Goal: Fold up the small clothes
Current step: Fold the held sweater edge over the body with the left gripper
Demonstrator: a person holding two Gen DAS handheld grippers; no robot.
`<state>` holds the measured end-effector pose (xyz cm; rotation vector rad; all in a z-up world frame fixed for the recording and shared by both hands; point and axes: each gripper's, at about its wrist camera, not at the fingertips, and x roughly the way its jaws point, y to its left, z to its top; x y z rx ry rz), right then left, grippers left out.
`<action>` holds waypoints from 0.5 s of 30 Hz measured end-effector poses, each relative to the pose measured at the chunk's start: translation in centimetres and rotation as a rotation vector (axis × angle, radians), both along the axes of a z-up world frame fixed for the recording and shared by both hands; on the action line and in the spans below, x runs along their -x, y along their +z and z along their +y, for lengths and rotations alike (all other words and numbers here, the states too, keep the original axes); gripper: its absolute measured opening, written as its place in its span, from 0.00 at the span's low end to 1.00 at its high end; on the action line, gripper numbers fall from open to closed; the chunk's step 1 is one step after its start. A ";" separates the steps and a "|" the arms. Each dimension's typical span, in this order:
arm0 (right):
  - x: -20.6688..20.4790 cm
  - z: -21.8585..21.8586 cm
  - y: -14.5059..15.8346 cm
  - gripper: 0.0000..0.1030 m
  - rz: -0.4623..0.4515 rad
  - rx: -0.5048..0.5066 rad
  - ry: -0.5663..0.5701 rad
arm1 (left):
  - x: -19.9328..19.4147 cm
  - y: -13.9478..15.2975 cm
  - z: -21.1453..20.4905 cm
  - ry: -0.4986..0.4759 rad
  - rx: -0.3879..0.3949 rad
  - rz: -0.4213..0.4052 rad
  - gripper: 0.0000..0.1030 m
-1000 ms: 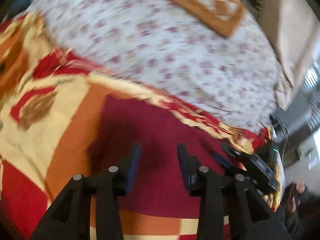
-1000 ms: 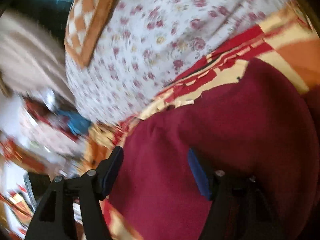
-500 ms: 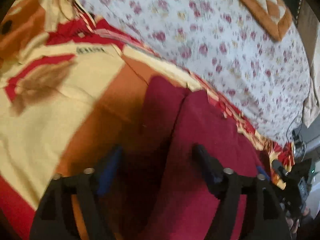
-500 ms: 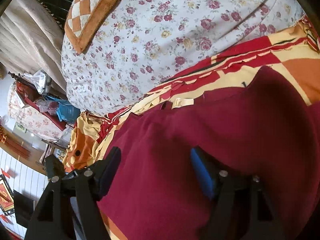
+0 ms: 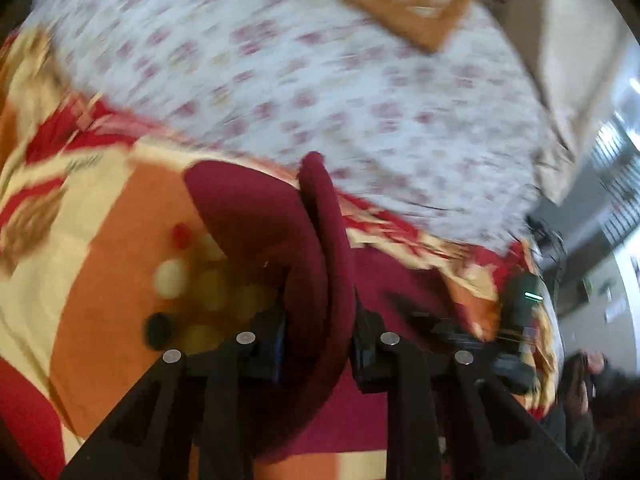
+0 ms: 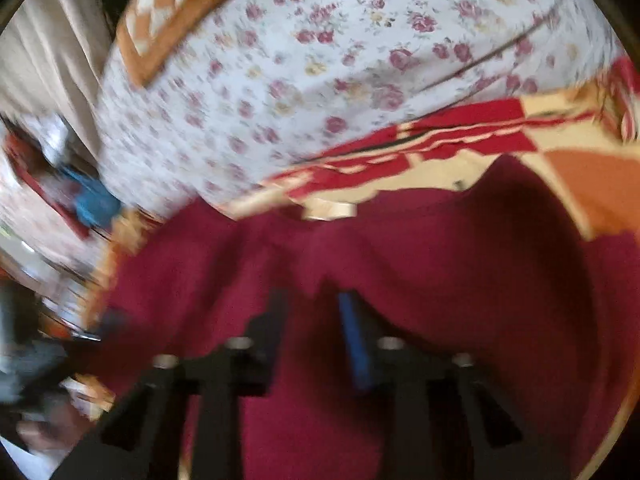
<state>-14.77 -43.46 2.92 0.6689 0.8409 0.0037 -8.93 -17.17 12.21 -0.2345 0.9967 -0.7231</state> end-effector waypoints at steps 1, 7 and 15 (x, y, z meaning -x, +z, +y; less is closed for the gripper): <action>-0.2 0.1 0.1 0.21 -0.002 0.017 0.016 | 0.8 0.8 -1.0 -0.030 0.006 -0.019 0.13; 0.5 -2.3 -0.7 0.17 -0.029 -0.144 -0.022 | 6.1 1.3 -8.6 -0.250 -0.079 -0.126 0.13; 6.0 -7.4 -3.2 0.53 -0.275 -0.696 -0.199 | 6.2 -3.5 -10.4 -0.298 -0.094 0.015 0.18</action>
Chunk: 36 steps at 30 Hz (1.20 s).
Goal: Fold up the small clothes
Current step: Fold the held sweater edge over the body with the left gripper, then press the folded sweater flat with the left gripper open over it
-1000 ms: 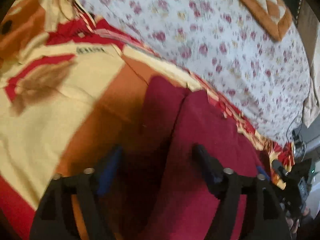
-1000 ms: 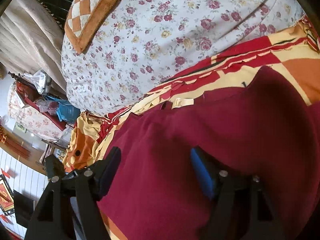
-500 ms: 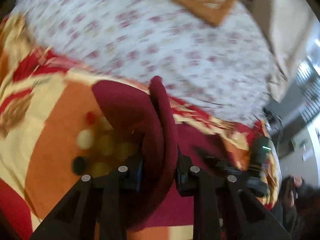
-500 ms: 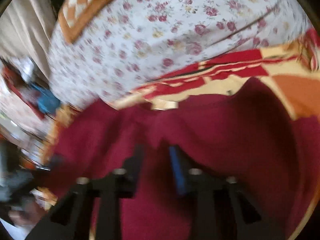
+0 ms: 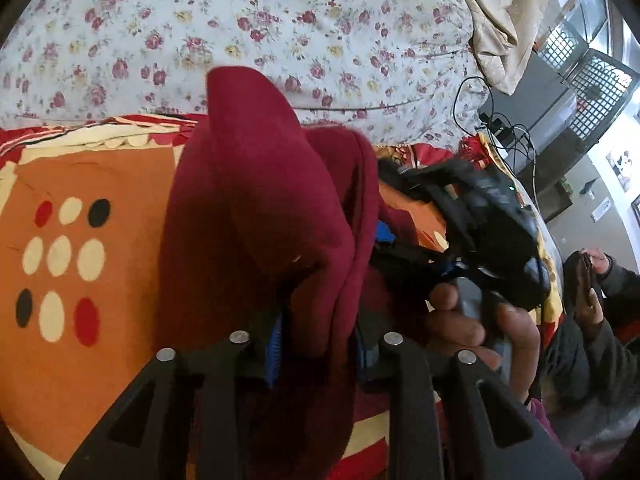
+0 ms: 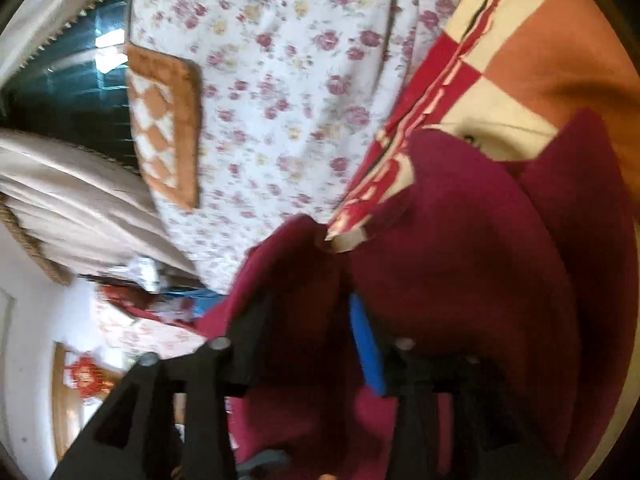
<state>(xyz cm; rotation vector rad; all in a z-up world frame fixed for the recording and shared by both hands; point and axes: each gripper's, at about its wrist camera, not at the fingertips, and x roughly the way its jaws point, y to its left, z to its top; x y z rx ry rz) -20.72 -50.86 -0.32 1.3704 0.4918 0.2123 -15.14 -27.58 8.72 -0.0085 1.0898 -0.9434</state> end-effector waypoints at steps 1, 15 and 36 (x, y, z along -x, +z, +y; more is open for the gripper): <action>0.2 0.2 0.1 0.57 -0.021 -0.013 -0.004 | -0.1 -0.1 -0.1 -0.013 0.000 0.003 0.22; -1.7 4.0 3.6 0.92 0.051 0.286 0.261 | 2.7 1.4 3.1 -0.128 0.005 -0.046 0.31; -0.5 2.4 6.9 0.21 0.353 0.904 0.152 | -1.3 -2.3 0.3 0.067 -0.126 -0.088 0.36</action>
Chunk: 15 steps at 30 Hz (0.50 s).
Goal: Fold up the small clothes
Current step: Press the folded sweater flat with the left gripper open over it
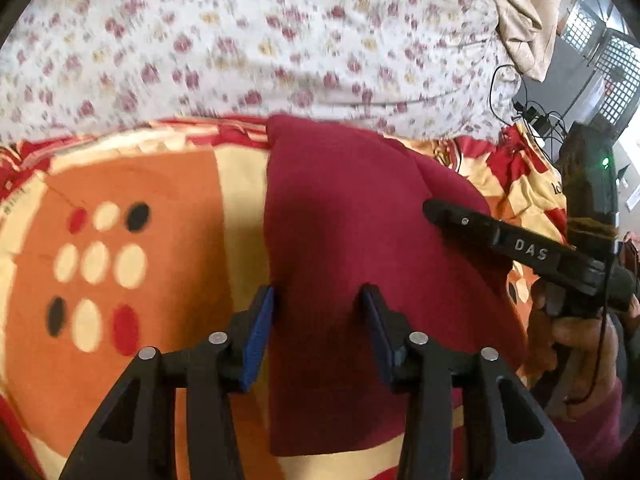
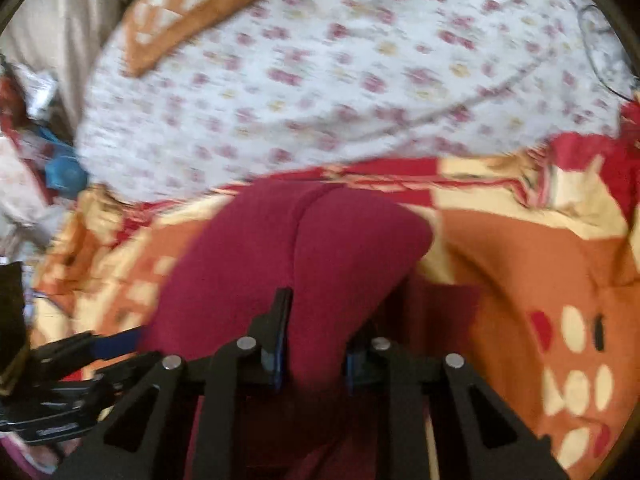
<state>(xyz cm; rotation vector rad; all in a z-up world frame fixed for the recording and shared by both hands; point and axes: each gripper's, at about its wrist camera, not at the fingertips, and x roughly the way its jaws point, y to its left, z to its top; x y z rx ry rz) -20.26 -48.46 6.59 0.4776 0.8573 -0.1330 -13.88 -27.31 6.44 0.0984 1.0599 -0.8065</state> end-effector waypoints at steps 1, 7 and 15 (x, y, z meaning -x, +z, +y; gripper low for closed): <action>0.3 -0.5 -0.9 0.21 0.003 -0.033 -0.005 | 0.1 -0.3 -0.1 0.002 -0.005 -0.005 0.37; 2.4 -0.2 0.4 0.20 0.002 -0.016 0.014 | 0.7 -0.5 0.2 -0.006 -0.011 0.003 0.40; 5.3 1.0 2.7 0.44 -0.004 0.084 -0.071 | 0.6 -1.2 0.6 0.015 -0.008 0.013 0.42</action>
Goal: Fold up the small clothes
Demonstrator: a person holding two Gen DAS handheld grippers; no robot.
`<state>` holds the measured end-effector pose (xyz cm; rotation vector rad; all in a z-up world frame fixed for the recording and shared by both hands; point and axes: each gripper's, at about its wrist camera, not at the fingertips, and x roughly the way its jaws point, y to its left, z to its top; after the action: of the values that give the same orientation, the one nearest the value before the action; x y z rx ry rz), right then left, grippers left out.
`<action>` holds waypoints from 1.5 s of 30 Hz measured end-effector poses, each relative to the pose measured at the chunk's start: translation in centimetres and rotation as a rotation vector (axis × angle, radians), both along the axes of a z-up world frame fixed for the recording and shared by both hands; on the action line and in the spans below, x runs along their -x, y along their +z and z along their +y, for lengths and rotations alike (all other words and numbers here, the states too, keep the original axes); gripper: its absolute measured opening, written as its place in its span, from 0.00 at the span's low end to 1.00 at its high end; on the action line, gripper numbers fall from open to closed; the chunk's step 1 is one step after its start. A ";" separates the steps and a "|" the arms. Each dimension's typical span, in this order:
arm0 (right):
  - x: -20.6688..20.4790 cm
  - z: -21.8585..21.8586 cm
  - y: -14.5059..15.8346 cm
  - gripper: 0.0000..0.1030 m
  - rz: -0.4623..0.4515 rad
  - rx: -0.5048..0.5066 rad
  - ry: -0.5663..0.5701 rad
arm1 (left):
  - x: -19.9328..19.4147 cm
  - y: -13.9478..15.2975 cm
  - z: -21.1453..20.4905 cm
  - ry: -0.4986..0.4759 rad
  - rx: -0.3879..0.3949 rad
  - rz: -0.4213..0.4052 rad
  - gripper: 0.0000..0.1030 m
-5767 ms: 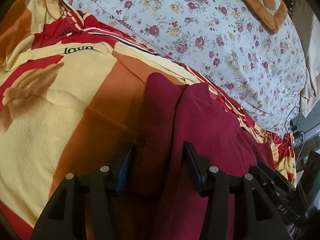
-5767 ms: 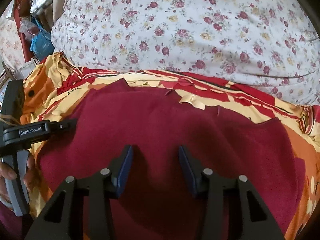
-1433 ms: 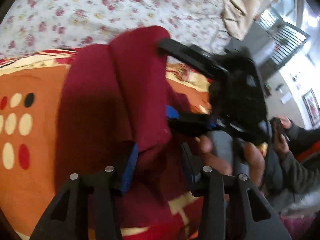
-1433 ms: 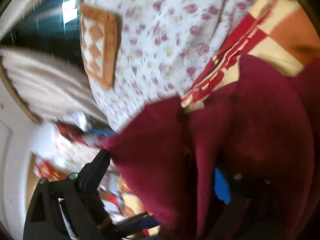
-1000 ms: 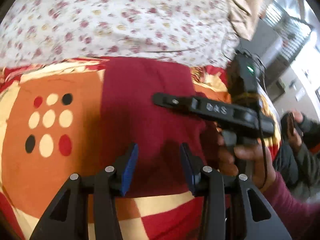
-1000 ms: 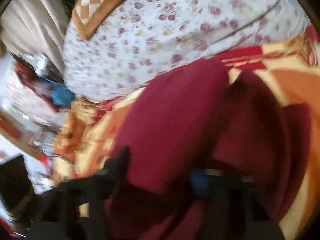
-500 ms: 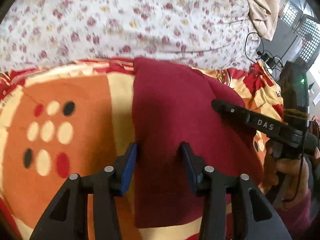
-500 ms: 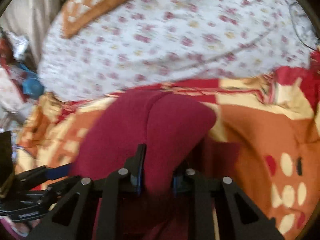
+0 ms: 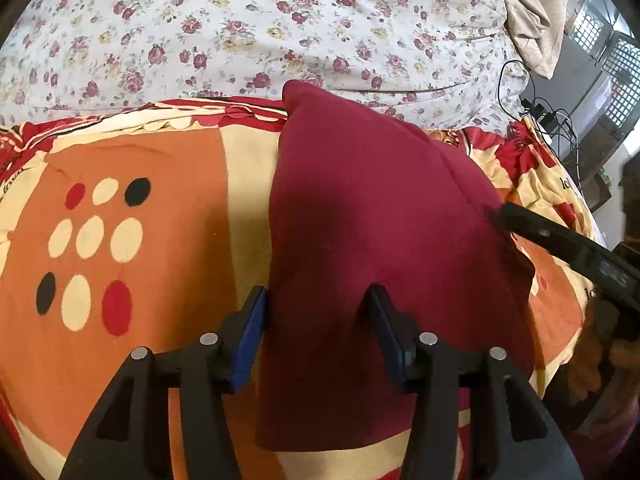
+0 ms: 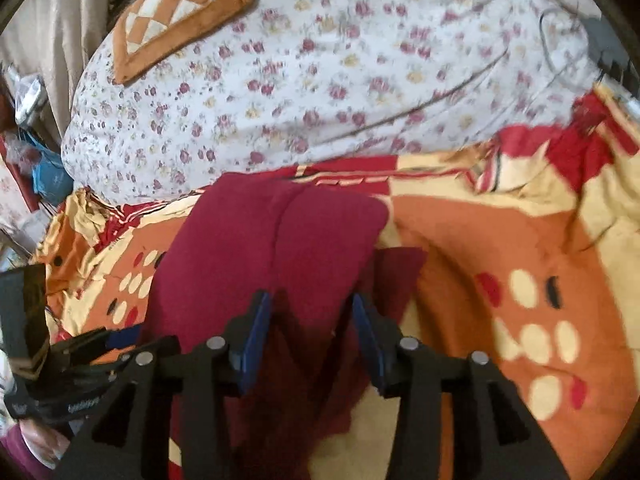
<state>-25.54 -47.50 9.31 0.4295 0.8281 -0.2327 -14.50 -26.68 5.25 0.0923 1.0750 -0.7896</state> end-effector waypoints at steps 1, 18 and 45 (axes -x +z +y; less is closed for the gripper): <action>0.5 0.4 0.6 0.44 -0.007 0.017 0.002 | 0.0 0.0 0.0 0.001 0.000 0.001 0.42; 0.2 -0.1 -2.7 0.18 0.002 -0.131 0.004 | -2.5 1.6 -2.7 -0.020 -0.012 0.014 0.45; -1.5 -4.6 -8.2 0.68 -0.113 -0.430 -0.070 | -5.9 -2.6 -3.7 -0.081 0.096 0.226 0.79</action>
<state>-24.04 -52.10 1.15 0.8679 0.7513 -0.0915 -8.55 -30.34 2.62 -0.0361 1.2509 -0.9394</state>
